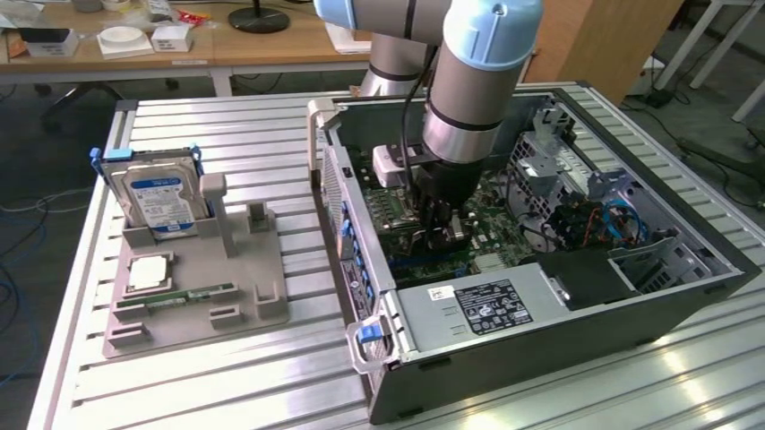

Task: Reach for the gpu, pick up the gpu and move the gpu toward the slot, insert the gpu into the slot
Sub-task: 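Insert the gpu into the slot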

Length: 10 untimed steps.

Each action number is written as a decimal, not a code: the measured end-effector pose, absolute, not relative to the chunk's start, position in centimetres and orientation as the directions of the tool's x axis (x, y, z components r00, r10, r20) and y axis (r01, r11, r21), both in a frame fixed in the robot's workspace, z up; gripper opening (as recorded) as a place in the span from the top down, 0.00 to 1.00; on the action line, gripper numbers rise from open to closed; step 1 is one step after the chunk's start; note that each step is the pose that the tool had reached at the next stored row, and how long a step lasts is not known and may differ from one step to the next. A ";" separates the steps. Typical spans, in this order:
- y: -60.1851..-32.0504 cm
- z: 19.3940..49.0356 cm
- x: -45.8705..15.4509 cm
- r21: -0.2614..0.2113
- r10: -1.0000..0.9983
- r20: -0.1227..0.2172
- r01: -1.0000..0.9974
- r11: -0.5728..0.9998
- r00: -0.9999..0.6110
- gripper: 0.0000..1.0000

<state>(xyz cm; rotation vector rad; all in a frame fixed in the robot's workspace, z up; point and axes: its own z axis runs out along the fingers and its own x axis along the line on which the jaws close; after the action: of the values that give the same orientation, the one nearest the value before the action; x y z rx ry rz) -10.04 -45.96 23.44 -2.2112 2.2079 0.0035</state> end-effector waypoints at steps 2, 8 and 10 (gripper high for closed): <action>-46.0 23.4 -10.0 -0.010 -1.000 -0.013 -1.000 -0.001 0.002 0.73; -46.0 23.4 -10.0 -0.010 -1.000 -0.014 -1.000 -0.001 0.002 0.73; -46.0 23.3 -10.0 -0.010 -1.000 -0.014 -1.000 -0.001 0.002 0.73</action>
<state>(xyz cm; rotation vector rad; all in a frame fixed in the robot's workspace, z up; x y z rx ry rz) -10.04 -45.96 23.25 -2.2111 2.2079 0.0037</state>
